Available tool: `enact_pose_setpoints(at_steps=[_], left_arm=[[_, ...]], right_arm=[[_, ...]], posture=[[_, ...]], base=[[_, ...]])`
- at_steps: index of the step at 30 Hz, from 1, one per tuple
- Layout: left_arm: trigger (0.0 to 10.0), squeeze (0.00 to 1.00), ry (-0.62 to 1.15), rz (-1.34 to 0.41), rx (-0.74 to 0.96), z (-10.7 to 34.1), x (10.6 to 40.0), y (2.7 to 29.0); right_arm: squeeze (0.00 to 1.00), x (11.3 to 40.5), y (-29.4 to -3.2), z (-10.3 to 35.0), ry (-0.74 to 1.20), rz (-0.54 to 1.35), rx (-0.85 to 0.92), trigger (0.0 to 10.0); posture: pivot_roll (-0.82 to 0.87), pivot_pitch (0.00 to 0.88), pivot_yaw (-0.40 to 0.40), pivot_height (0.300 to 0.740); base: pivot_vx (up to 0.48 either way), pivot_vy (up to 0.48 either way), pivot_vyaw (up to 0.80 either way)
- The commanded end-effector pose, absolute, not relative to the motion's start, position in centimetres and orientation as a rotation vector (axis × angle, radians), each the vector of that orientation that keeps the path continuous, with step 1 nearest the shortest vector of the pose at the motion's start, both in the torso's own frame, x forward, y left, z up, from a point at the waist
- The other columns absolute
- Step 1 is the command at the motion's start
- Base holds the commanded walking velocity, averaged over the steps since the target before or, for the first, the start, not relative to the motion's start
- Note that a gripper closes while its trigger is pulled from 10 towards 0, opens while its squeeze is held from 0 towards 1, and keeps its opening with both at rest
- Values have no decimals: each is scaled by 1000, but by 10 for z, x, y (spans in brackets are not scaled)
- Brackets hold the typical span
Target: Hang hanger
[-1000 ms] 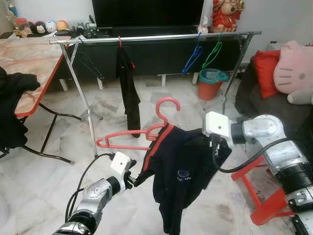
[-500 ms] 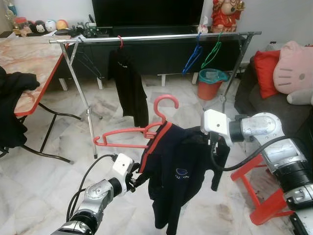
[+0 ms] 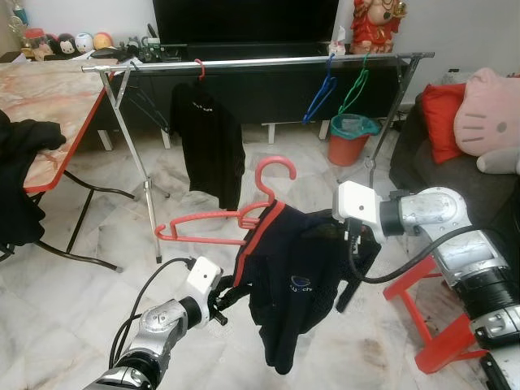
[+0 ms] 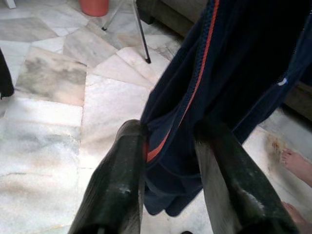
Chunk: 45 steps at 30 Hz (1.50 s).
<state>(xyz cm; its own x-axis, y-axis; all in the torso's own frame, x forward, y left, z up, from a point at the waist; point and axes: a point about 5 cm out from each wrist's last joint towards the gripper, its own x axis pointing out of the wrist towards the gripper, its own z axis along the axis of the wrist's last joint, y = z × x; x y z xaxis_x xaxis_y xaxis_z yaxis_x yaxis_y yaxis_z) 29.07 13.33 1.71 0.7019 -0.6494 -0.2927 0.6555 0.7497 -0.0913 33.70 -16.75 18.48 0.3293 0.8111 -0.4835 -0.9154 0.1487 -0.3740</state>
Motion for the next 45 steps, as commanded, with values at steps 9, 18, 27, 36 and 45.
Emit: enact_pose_setpoints(at_steps=[9,18,27,36,45], left_arm=[[0,0,308,-717,13,19,294,132],[0,0,316,-697,-22,17,292,135],[0,0,332,-632,-58,16,294,140],[0,0,426,-474,44,4,290,161],[0,0,446,-416,69,0,288,166]], right_arm=[[0,338,-164,192,148,1250,-673,0],[0,338,-161,190,148,1253,-669,0],[0,338,-161,188,156,1251,-681,0],[0,334,-200,158,378,1145,-894,0],[0,335,-214,157,360,1075,-836,0]], posture=[[-185,0,-45,740],[-183,0,-47,740],[-181,0,-47,740],[-181,0,-44,740],[-177,0,-41,740]], base=[[0,0,0],[0,0,0],[0,0,0],[0,0,0],[0,0,0]])
